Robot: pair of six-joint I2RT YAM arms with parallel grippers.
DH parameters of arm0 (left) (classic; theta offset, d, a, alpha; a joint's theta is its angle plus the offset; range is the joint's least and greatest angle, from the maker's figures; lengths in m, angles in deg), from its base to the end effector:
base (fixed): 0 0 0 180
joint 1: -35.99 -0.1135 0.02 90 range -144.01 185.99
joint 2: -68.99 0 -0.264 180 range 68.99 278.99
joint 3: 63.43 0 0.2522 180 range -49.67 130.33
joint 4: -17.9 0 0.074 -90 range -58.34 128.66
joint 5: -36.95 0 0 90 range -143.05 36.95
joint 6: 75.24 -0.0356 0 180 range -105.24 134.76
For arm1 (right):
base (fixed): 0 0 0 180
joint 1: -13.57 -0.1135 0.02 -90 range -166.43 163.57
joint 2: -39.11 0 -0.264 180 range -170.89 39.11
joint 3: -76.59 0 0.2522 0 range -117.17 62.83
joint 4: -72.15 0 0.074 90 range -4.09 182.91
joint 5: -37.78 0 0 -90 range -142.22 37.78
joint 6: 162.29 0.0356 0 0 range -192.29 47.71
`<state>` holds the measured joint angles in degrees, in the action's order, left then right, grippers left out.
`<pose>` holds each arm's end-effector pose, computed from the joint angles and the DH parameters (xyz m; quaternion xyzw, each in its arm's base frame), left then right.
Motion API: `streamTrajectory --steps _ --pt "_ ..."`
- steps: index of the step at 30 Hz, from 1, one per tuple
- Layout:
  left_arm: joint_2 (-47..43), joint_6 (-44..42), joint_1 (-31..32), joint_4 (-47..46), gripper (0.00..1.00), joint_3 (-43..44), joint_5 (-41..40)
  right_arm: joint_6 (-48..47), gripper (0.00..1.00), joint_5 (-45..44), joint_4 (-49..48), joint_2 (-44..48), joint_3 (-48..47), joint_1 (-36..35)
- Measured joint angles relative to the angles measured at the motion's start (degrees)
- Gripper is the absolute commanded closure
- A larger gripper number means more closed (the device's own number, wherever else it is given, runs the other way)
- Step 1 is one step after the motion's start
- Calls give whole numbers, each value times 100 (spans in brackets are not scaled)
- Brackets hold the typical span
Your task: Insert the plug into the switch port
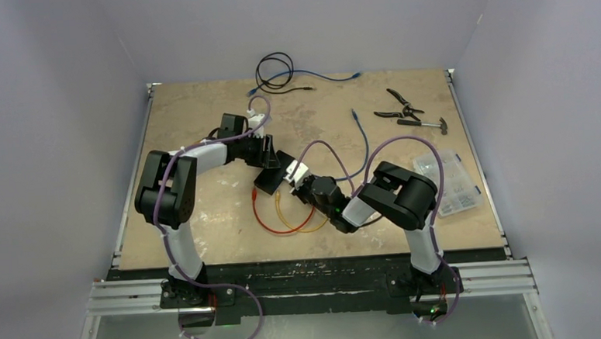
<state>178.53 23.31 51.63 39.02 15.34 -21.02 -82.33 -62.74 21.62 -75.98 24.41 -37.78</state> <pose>0.3698 -0.1231 0.1513 0.1461 0.9012 -0.3207 0.2522 0.2257 0.2718 0.1047 -0.3467 0.6966 0.1533 0.6092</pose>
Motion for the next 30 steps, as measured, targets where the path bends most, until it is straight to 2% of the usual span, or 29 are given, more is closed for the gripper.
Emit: streamTrajectory --steps 15,30 --pt "50 -236 -63 -120 58 -7 227 -435 100 254 179 -138 -236 31" --pt "-221 -79 -28 -1010 59 -629 52 -125 100 258 699 -98 -555 98"
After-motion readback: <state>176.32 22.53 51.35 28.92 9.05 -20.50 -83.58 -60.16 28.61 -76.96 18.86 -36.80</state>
